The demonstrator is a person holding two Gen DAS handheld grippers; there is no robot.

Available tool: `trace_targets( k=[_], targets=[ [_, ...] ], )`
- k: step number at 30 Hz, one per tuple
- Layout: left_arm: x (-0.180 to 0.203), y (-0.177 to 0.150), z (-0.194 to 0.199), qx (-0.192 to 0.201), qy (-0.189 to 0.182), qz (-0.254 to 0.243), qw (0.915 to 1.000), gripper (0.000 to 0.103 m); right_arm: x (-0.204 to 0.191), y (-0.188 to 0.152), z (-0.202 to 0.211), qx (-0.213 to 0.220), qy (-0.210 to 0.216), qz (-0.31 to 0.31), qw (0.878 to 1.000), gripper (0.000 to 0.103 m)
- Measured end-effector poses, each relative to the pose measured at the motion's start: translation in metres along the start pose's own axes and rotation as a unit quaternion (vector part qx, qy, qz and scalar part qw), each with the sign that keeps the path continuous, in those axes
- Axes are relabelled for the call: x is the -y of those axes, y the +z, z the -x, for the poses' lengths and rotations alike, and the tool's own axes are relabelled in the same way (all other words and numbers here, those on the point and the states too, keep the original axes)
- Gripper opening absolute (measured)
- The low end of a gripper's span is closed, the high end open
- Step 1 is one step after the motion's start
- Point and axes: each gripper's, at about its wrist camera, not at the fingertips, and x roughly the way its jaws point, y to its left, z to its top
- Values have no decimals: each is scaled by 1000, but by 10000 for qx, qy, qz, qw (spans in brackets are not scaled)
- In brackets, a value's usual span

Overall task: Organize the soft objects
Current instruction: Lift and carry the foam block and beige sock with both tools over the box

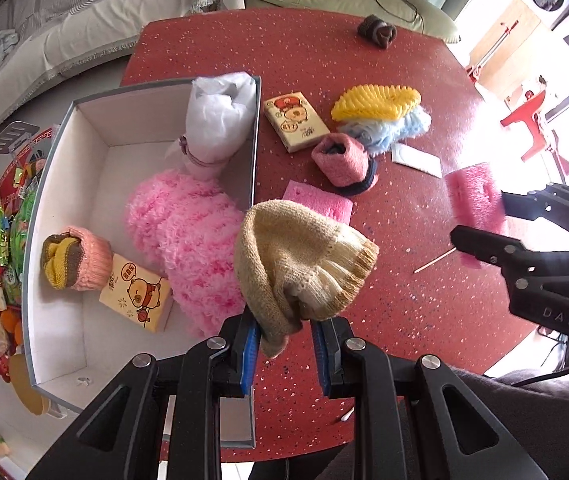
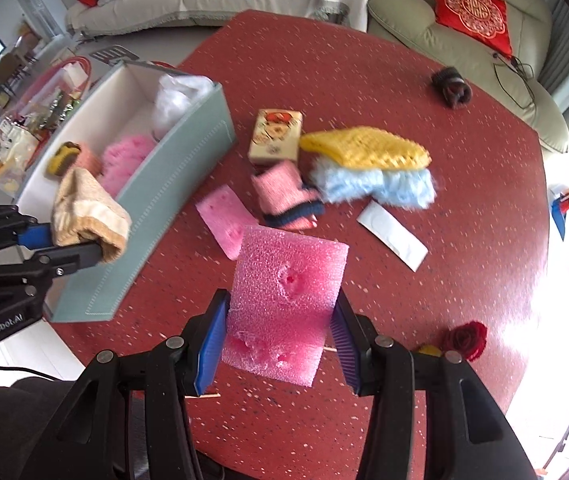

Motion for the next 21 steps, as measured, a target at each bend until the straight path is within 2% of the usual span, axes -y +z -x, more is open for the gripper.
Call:
trace_targets(
  k=[10,21],
  targets=[
    [-32,2,36,521,-161,645,9964,25,-17,23,27,357,371,-61,9987,52],
    [-71,-11,43,573,-25,1156,9916,24,-45,43,35,459,689,106,9965,52]
  ],
)
